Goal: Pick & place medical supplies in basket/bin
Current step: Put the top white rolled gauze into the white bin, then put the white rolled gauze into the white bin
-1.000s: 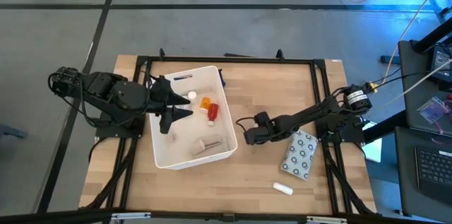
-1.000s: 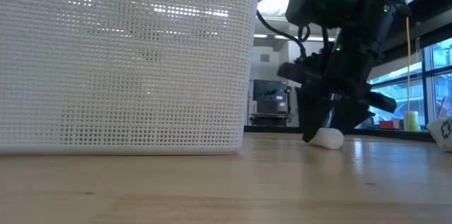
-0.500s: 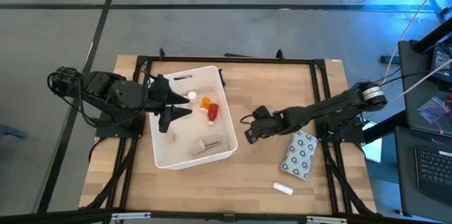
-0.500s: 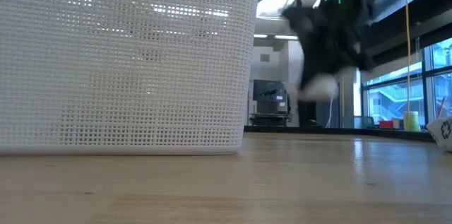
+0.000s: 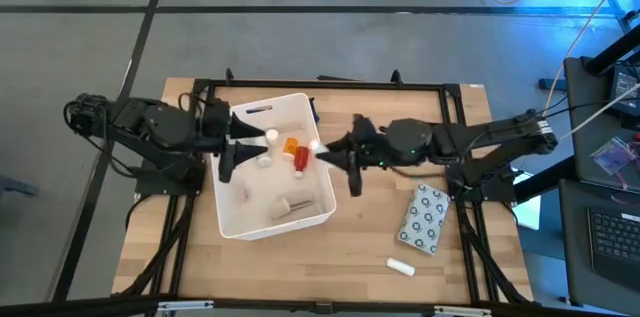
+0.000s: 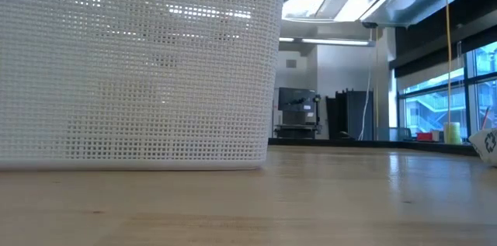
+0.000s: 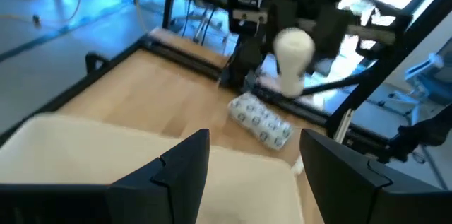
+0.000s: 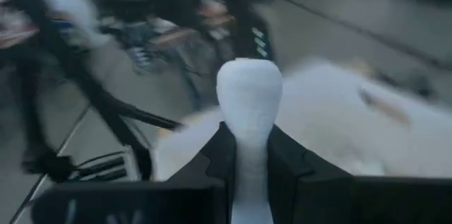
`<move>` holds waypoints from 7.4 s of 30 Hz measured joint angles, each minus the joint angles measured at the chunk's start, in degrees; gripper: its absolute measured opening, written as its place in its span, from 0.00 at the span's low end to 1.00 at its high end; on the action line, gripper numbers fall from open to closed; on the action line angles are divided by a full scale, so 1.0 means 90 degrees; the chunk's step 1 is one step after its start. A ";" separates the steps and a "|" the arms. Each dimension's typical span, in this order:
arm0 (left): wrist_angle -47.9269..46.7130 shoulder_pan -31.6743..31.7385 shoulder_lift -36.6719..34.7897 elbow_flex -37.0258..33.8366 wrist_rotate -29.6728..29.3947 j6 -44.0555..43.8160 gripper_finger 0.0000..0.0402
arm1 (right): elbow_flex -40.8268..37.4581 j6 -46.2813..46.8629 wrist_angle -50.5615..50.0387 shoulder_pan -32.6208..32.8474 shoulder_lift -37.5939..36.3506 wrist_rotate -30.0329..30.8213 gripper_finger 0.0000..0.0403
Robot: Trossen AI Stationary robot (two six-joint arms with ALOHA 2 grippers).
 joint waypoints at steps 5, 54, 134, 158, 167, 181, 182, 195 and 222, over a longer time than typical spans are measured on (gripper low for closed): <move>0.0125 0.0000 -0.0210 0.0000 0.0007 0.0309 0.53 | 0.1240 -0.1160 -0.0283 -0.0035 0.1058 -0.0314 0.12; -0.0266 0.0000 -0.0474 0.0000 0.0223 0.0327 0.53 | 0.4039 -0.2960 -0.3168 -0.0736 0.5875 -0.3731 0.40; -0.0377 -0.0097 0.0429 0.0000 0.0199 -0.0673 0.53 | -0.0858 0.5734 -0.4865 0.4395 0.2718 -0.1439 0.59; -0.0320 -0.0097 0.0422 0.0000 0.0413 -0.0695 0.53 | -0.0944 0.4143 -0.3616 0.3872 0.2473 -0.1784 0.07; 0.0761 -0.0097 0.0368 0.0000 0.0420 -0.0122 0.53 | 0.1068 0.2267 -0.4851 0.2669 0.1478 -0.0362 0.11; 0.1592 -0.0251 -0.0015 -0.0002 0.0332 0.0331 0.53 | 0.3187 -0.2364 -0.2432 0.0268 0.2091 -0.0927 0.09; 0.1622 -0.0304 -0.0045 -0.0002 0.0325 0.0382 0.53 | 0.3186 -0.2459 -0.2374 0.0147 0.2225 -0.1114 0.09; 0.1603 -0.0600 -0.0273 -0.0002 0.0173 0.0771 0.53 | 0.3154 -0.2813 -0.2492 -0.0634 0.4273 -0.2908 0.09; 0.1218 -0.0600 -0.0273 -0.0002 0.0406 0.0715 0.53 | 0.3163 -0.3170 -0.3682 -0.0667 0.5402 -0.3378 0.32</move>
